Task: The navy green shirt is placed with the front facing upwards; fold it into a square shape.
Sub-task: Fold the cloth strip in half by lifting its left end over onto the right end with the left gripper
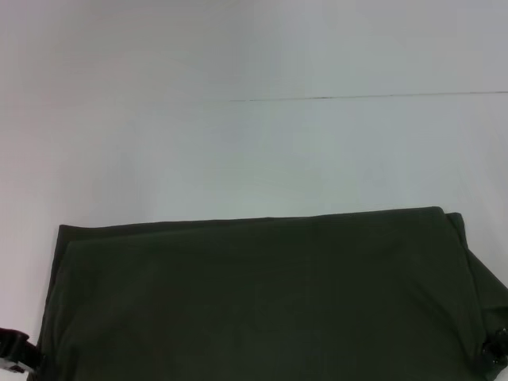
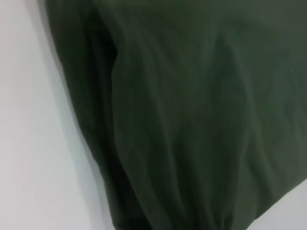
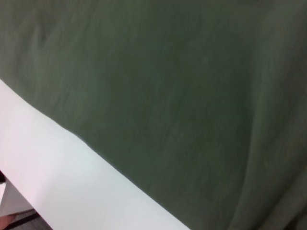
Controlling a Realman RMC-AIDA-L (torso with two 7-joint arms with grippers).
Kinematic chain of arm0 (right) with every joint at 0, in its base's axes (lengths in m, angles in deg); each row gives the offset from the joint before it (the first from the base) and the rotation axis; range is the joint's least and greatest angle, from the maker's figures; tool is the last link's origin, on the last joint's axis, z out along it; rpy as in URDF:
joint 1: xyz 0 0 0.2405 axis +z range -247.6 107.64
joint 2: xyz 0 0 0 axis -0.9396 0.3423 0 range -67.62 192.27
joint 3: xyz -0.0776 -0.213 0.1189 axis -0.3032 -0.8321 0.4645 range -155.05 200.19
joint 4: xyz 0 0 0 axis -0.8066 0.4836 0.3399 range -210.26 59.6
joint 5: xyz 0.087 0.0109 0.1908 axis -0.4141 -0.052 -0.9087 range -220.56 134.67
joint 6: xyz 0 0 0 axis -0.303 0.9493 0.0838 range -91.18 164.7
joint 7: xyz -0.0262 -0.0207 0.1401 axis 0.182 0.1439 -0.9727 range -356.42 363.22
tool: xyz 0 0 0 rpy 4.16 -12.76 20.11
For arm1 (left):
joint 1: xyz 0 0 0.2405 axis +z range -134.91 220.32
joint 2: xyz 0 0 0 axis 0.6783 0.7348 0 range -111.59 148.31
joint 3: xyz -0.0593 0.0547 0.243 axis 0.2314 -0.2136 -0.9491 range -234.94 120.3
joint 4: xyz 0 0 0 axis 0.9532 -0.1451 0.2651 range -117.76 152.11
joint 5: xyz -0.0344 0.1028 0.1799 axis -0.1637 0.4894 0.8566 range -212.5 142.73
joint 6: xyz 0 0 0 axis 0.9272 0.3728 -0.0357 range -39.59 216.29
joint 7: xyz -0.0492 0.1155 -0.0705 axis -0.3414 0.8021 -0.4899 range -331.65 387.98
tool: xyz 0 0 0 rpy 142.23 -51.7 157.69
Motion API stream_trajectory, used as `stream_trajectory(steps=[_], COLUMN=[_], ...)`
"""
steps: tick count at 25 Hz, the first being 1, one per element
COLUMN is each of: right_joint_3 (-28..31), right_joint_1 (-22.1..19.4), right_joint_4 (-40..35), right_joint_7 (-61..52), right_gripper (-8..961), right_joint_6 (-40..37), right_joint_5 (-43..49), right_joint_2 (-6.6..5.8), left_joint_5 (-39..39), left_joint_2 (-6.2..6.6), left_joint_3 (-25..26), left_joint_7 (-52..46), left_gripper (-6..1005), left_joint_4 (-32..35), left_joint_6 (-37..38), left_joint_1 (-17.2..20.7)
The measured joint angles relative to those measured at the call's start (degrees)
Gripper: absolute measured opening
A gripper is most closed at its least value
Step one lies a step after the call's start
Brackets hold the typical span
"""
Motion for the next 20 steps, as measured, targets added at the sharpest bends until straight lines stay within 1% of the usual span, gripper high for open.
stream_trajectory(steps=[1, 4, 8, 11, 15, 17, 18, 20], right_joint_3=[0.1, 0.6, 3.5, 6.4, 10.1, 11.9, 13.0, 15.4], right_joint_1=[0.1, 0.5, 1.2, 1.4, 1.5, 1.6, 1.6, 1.2], right_joint_4=[0.0, -0.2, -2.4, -5.3, -7.8, -8.1, -8.3, -8.1], right_joint_7=[-0.1, -0.1, 0.4, 0.8, 1.2, 1.8, 2.4, 5.4], right_gripper=[109, 131, 221, 288, 378, 542, 624, 714], right_joint_6=[0.0, -1.0, -4.2, -7.2, -9.7, -9.9, -9.9, -9.8], right_joint_5=[0.0, -0.3, -0.4, -0.4, -0.7, -1.6, -2.7, -7.3], right_joint_2=[-0.02, -0.51, -1.31, -2.2, -4.03, -4.73, -4.86, -5.0], left_joint_5=[0.0, 0.0, -0.3, -0.7, -0.8, -0.8, -0.8, -0.8], left_joint_2=[0.02, 0.19, 0.5, 1.15, 2.65, 2.96, 3.04, 3.14], left_joint_3=[0.0, 0.1, 1.0, 3.9, 9.3, 10.8, 11.5, 12.3], left_joint_7=[-0.6, -1.1, -1.2, -1.2, -1.2, -1.4, -1.5, -1.8], left_gripper=[41, 101, 180, 326, 522, 619, 668, 733], left_joint_4=[0.2, 0.3, 0.5, 0.9, 0.6, 0.6, 0.6, 0.5], left_joint_6=[0.0, 0.4, 1.0, 1.5, 2.5, 2.6, 2.6, 2.1], left_joint_1=[-0.1, -0.3, -0.7, -1.3, -2.4, -2.6, -2.7, -2.7])
